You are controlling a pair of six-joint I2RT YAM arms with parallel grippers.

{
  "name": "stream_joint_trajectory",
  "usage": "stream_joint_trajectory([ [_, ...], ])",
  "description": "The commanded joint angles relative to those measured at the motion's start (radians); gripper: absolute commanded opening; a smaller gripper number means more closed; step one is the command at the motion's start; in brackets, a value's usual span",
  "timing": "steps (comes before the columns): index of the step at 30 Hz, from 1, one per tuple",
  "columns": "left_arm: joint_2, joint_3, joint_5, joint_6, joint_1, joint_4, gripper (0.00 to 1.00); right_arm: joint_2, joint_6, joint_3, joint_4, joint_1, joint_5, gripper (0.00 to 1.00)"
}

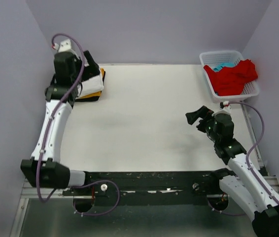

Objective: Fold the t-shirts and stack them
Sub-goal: Reset both arms

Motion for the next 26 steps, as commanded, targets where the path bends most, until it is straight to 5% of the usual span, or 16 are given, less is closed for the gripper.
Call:
stream_joint_trajectory([
  [1, -0.221, -0.426, -0.01, -0.093, -0.215, 0.131, 0.99, -0.1, 0.01, -0.033, -0.168, -0.004, 0.096, 1.0],
  [5, -0.432, -0.739, -0.101, -0.15, -0.394, 0.185, 0.99, -0.201, 0.03, -0.074, -0.207, -0.004, 0.184, 1.0],
  [12, -0.768, -1.05, -0.271, -0.343, -0.631, 0.045, 0.99, -0.268, 0.03, -0.094, -0.322, -0.003, 0.229, 1.0],
  [26, -0.946, -1.097, -0.354, -0.369, -0.637, -0.071, 0.99, -0.382, 0.024, -0.149, -0.285, -0.004, 0.209, 1.0],
])
